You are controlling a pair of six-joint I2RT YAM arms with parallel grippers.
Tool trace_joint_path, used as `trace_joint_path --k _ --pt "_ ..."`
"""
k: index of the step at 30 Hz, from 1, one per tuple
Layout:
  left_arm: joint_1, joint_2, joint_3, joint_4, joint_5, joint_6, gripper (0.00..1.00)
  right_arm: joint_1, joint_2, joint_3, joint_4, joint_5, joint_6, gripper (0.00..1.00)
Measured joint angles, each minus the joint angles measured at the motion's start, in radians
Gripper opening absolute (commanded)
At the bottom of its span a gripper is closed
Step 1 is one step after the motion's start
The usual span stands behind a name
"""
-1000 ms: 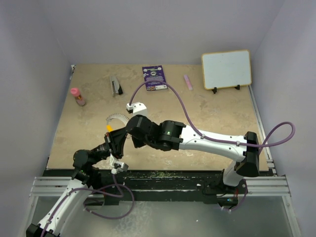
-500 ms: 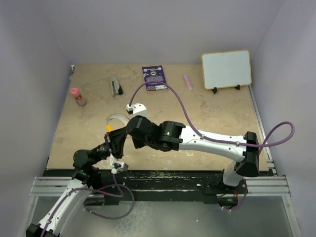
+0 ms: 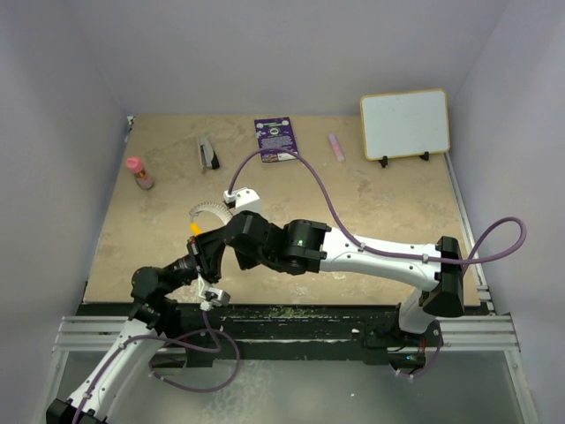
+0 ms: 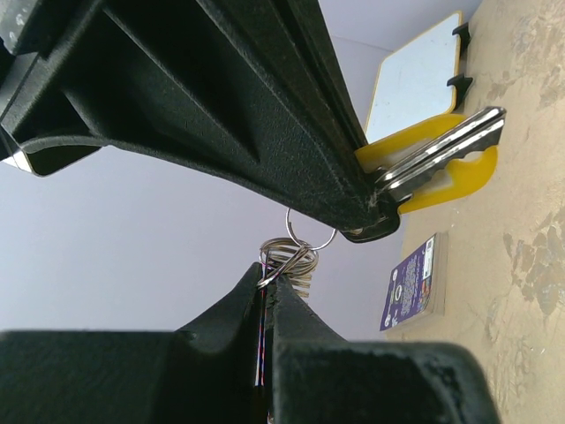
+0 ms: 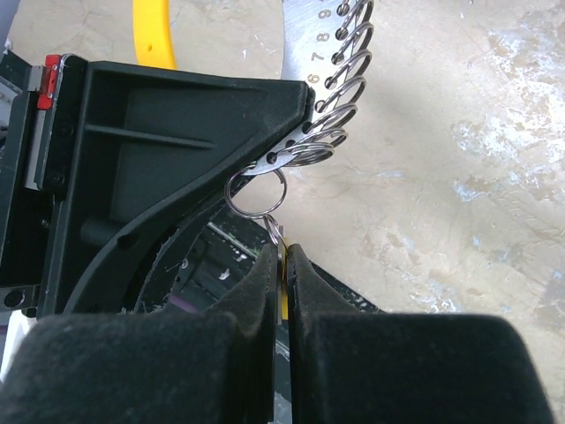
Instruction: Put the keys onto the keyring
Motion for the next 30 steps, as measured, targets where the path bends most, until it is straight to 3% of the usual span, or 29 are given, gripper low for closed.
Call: trace_joint_path --k 30 --pt "0.000 -0.021 0.000 -0.006 0.010 0.003 0.03 0.000 0.000 0.061 -0.047 0.038 0.019 0.00"
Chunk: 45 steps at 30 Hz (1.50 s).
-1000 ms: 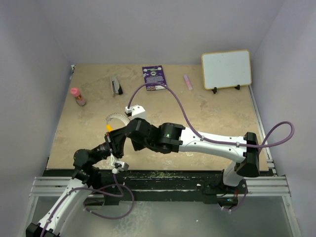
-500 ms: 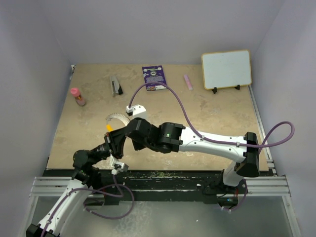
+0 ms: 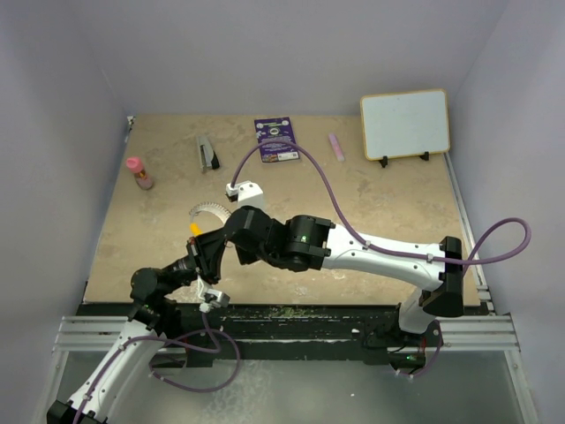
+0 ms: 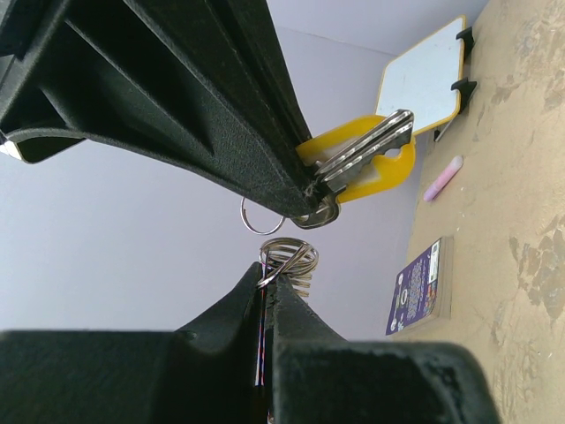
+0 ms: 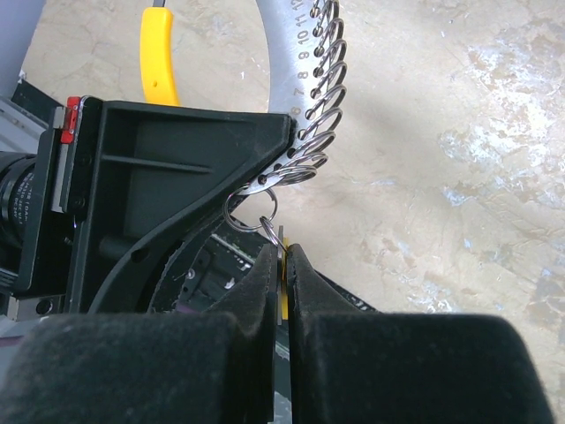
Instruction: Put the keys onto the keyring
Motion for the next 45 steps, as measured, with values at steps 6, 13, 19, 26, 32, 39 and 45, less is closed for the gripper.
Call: trace_joint_path --k 6,13,19,26,32,39,45 --pt "0.000 0.000 0.000 0.000 0.001 0.000 0.03 0.000 0.000 0.000 0.003 -0.003 0.000 0.00" --pt "0.000 0.000 0.000 -0.002 0.003 -0.001 0.03 0.000 0.000 0.000 0.004 -0.010 0.002 0.00" --pt "0.000 -0.003 0.000 -0.005 0.003 -0.002 0.03 0.000 0.000 -0.002 0.013 -0.015 0.002 0.00" --pt "0.000 -0.003 0.000 -0.006 0.003 -0.005 0.03 0.000 0.000 -0.023 0.027 -0.021 0.002 0.00" --pt "0.000 -0.003 0.000 -0.014 0.003 -0.006 0.03 0.000 0.000 -0.034 0.030 -0.021 0.002 0.00" --pt "0.000 -0.016 0.000 -0.021 0.015 -0.006 0.03 0.000 0.000 -0.034 0.034 -0.021 0.002 0.00" --pt "0.000 -0.022 0.001 -0.030 0.025 -0.008 0.03 0.000 0.000 -0.034 0.034 -0.021 0.002 0.00"
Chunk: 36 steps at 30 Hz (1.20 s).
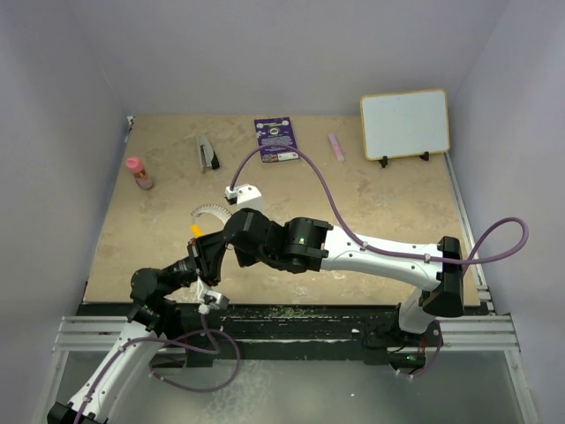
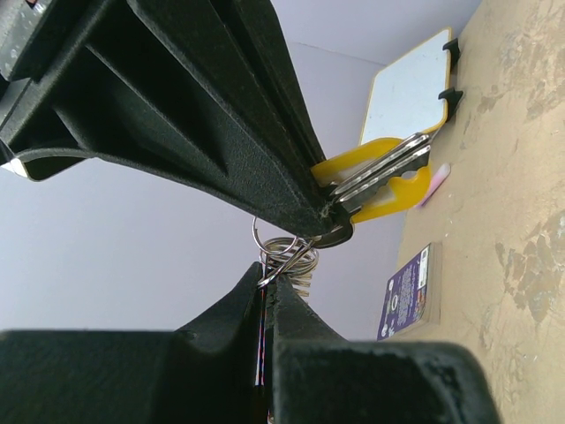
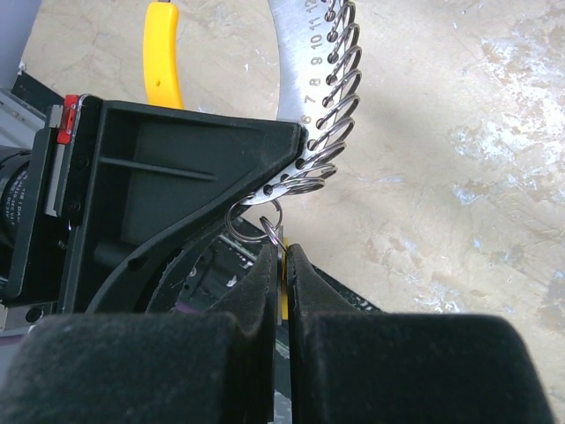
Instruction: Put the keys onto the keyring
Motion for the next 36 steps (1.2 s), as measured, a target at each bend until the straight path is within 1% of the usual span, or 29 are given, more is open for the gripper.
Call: trace_joint_path --k 15,25,36 --pt "0.000 -0.003 0.028 -0.044 0.010 -0.005 0.03 0.000 0.000 0.000 0.000 0.000 0.000 0.00" --pt "0.000 -0.053 0.029 -0.111 0.027 0.002 0.03 0.000 0.000 -0.006 0.000 0.000 0.000 0.00" --pt "0.000 -0.018 0.047 -0.122 0.026 0.004 0.03 0.000 0.000 -0.010 0.000 0.000 0.000 0.00"
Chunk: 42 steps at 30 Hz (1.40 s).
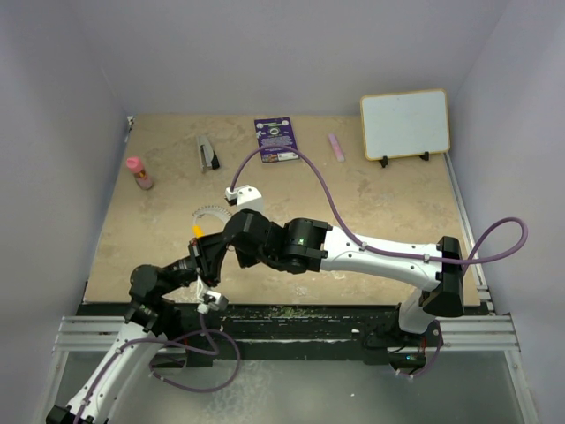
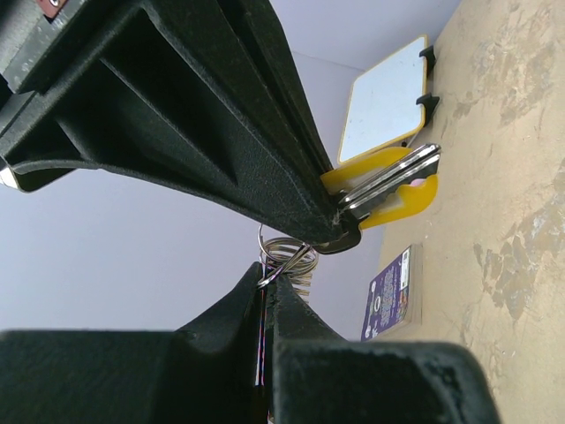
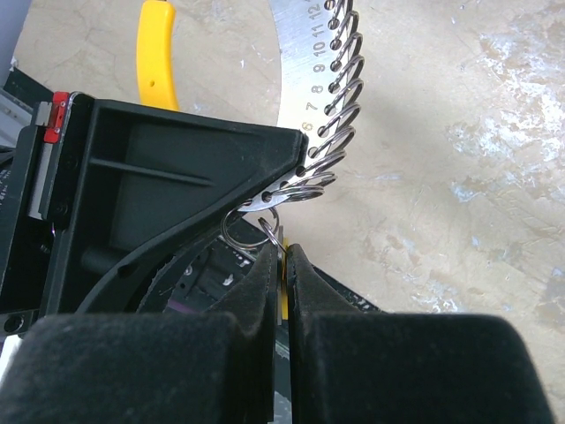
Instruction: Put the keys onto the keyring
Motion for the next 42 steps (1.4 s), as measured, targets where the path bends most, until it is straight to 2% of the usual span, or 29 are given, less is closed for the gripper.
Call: trace_joint_path --k 42 --pt "0.000 0.022 0.000 0.029 -0.053 0.002 0.03 0.000 0.000 0.000 0.022 -0.003 0.029 0.00"
